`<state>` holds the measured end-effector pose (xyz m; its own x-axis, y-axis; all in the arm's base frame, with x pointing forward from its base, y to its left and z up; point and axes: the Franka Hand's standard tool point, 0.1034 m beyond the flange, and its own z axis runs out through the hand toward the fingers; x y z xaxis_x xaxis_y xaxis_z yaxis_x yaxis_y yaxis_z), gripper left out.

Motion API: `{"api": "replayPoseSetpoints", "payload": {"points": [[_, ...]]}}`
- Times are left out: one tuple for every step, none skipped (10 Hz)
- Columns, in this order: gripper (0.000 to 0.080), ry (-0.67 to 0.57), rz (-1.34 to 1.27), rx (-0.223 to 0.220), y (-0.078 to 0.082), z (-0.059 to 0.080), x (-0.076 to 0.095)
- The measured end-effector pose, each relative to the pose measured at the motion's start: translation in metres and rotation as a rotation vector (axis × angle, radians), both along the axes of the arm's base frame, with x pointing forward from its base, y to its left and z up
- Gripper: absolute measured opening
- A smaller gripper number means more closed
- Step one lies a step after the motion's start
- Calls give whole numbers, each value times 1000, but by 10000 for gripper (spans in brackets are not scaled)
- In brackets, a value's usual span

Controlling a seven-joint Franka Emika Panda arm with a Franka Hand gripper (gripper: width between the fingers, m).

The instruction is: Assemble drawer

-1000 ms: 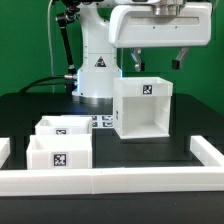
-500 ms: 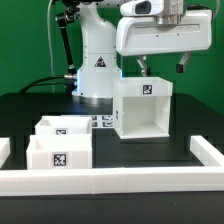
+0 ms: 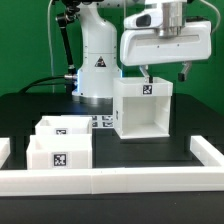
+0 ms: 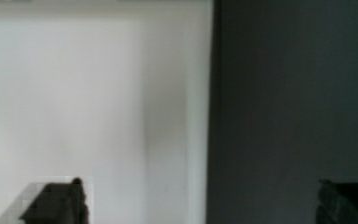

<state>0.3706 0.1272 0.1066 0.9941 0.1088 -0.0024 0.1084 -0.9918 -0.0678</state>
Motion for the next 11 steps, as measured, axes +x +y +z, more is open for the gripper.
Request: {"api": "replayPoseSetpoints", "payload": {"points": [[650, -6, -6, 3, 1, -6, -1], [650, -2, -6, 0, 2, -11, -3], [650, -5, -5, 0, 2, -11, -3], [514, -1, -5, 0, 1, -11, -3], [514, 0, -5, 0, 1, -11, -3], [376, 0, -5, 0, 1, -11, -3], [239, 0, -5, 0, 1, -11, -3], [239, 0, -5, 0, 1, -11, -3], [71, 0, -5, 0, 1, -11, -3], [37, -1, -6, 0, 1, -11, -3], [37, -1, -6, 0, 1, -11, -3]]}}
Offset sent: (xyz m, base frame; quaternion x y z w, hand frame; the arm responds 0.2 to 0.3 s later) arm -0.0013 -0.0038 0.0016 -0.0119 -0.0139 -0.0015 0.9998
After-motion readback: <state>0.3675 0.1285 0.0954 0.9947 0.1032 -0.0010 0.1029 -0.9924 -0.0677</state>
